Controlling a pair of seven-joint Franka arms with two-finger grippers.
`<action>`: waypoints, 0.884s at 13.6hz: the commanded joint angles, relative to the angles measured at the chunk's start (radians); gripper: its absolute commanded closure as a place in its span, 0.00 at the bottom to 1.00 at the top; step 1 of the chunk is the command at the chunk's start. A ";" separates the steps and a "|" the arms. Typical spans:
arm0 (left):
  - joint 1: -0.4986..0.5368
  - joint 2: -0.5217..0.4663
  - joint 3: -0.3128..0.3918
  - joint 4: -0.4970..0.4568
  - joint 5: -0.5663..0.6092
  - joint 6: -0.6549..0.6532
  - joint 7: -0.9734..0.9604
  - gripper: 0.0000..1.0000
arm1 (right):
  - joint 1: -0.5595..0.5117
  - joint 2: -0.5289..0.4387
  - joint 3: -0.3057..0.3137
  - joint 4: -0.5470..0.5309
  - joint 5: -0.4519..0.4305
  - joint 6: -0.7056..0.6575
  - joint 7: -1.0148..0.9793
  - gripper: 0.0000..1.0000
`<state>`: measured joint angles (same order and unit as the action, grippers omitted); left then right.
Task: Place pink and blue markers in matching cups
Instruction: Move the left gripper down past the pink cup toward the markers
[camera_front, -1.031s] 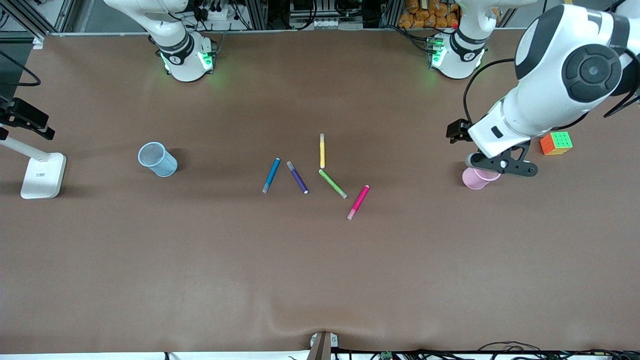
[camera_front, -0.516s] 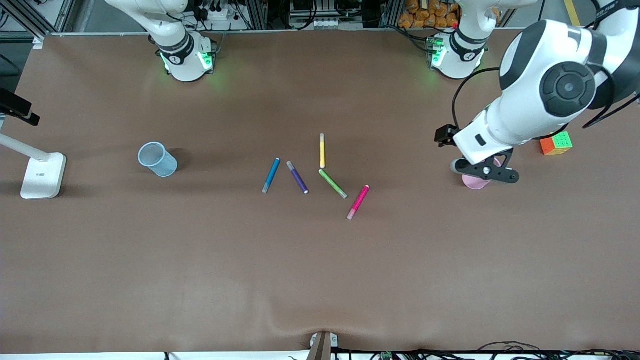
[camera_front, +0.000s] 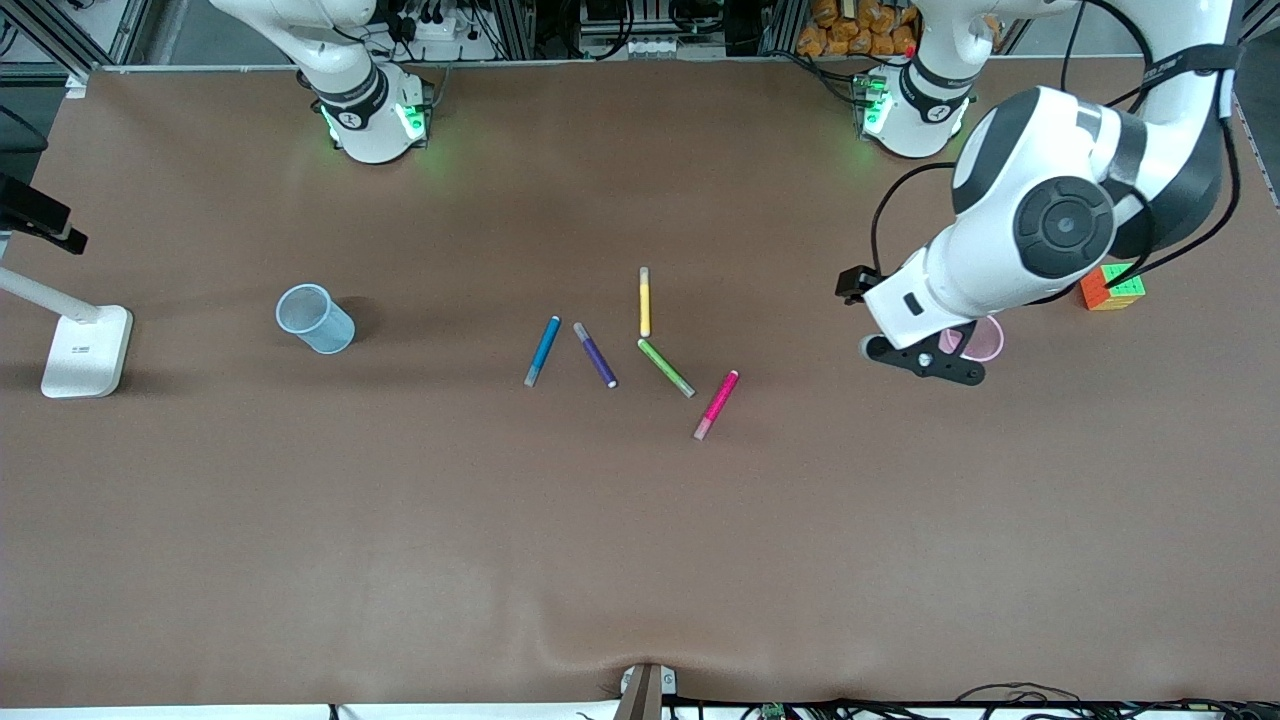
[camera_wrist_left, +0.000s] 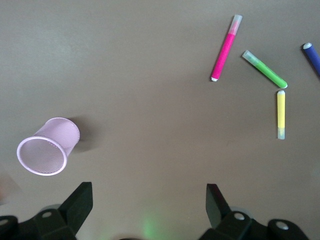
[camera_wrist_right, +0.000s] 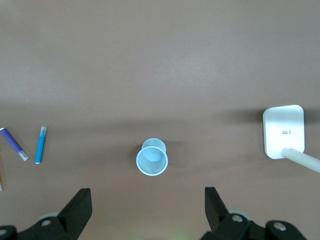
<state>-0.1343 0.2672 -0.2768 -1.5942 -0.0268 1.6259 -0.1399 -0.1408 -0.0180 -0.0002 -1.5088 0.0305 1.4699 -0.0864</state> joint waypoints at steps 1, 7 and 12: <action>-0.005 0.017 0.001 0.017 -0.005 0.009 -0.024 0.00 | -0.003 0.000 0.002 0.009 0.016 -0.003 -0.006 0.00; -0.031 0.017 0.001 0.017 -0.007 0.023 -0.038 0.00 | 0.001 0.000 0.003 0.010 0.006 -0.002 -0.006 0.00; -0.056 0.032 0.002 0.017 0.002 0.032 -0.040 0.00 | 0.039 -0.010 0.005 0.007 0.002 -0.006 -0.007 0.00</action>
<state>-0.1678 0.2843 -0.2773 -1.5925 -0.0268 1.6503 -0.1623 -0.1260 -0.0180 0.0048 -1.5085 0.0315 1.4705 -0.0877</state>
